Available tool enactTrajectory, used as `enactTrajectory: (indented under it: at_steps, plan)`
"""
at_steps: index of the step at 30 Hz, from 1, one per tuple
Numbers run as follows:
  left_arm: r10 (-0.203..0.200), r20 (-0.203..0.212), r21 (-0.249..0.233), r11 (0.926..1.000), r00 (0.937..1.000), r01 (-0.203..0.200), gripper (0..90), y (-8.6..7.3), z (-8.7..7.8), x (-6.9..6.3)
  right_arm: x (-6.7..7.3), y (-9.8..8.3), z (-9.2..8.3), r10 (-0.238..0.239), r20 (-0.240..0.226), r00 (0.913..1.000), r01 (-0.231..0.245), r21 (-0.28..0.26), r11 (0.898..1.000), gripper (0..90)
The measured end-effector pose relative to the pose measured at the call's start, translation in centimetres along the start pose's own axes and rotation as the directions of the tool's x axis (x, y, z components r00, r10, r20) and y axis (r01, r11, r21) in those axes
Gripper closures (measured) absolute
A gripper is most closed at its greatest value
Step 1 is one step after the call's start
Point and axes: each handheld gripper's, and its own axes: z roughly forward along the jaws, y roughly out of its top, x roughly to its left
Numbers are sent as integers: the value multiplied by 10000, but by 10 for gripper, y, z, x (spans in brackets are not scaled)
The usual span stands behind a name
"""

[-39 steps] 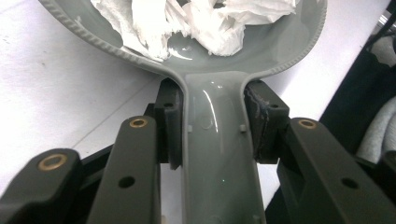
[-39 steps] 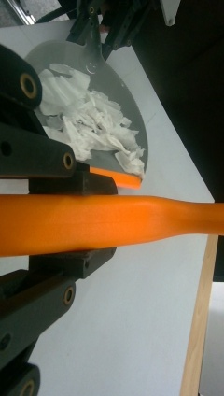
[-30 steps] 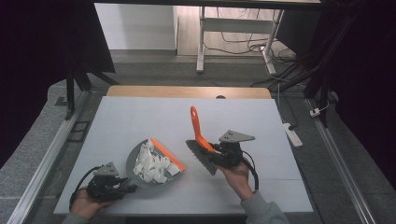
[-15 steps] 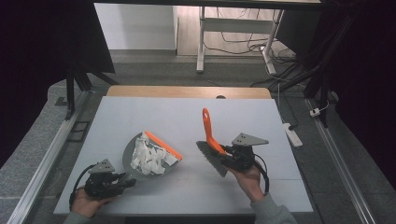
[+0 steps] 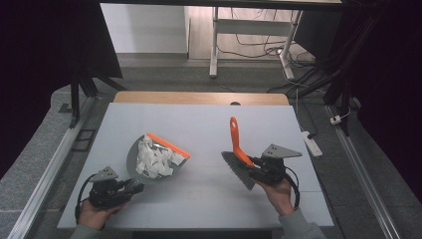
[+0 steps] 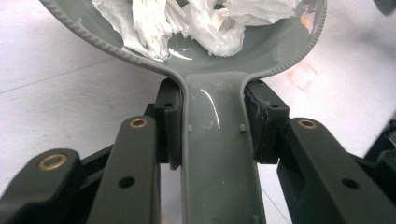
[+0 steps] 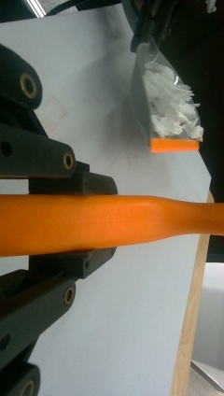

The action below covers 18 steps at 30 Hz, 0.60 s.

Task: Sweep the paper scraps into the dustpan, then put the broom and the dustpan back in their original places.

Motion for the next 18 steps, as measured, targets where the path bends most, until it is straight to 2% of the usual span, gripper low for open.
enactTrajectory:
  at_steps: [12,18]
  plan:
    - [-624,-488,-609,9964,9969,594,611,2,-1,1,-10,-8,-12,26,-1,10000,-26,195,9998,703]
    - [-934,-768,-713,9936,9927,880,610,1,-2,2,-16,-11,-17,286,120,9995,-290,311,9991,703]
